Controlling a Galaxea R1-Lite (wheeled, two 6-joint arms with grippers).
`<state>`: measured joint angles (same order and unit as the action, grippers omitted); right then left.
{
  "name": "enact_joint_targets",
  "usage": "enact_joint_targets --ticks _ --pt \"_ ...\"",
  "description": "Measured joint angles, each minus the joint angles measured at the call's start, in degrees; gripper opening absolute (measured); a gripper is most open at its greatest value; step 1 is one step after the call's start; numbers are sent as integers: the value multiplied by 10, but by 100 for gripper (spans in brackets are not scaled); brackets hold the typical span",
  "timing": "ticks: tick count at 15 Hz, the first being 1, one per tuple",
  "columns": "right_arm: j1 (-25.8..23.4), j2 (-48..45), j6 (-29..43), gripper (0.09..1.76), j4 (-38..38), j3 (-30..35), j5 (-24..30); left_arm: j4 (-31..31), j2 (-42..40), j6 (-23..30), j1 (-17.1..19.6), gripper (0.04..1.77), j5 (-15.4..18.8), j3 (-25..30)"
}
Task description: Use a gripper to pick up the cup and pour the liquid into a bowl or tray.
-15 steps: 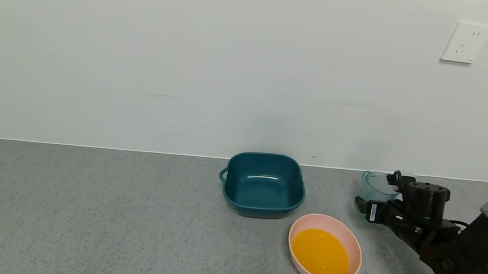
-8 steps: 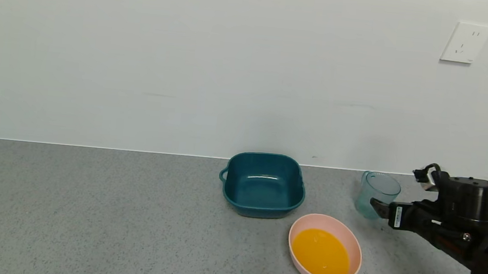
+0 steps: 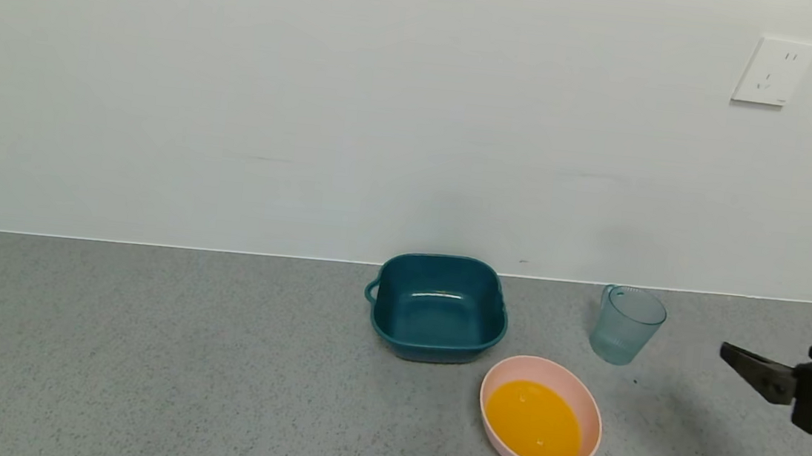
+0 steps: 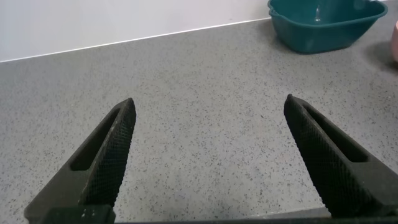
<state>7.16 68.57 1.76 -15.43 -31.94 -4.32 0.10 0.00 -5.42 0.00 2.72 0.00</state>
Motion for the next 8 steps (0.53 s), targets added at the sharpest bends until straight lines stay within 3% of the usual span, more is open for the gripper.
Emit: enact_joint_targets --ticks 5,8 --pt "-5 -228 -4 170 211 -9 9 0 0 0 0 172 0 0" --pt "-9 -342 -5 170 283 -17 4 0 0 0 0 172 0 0"
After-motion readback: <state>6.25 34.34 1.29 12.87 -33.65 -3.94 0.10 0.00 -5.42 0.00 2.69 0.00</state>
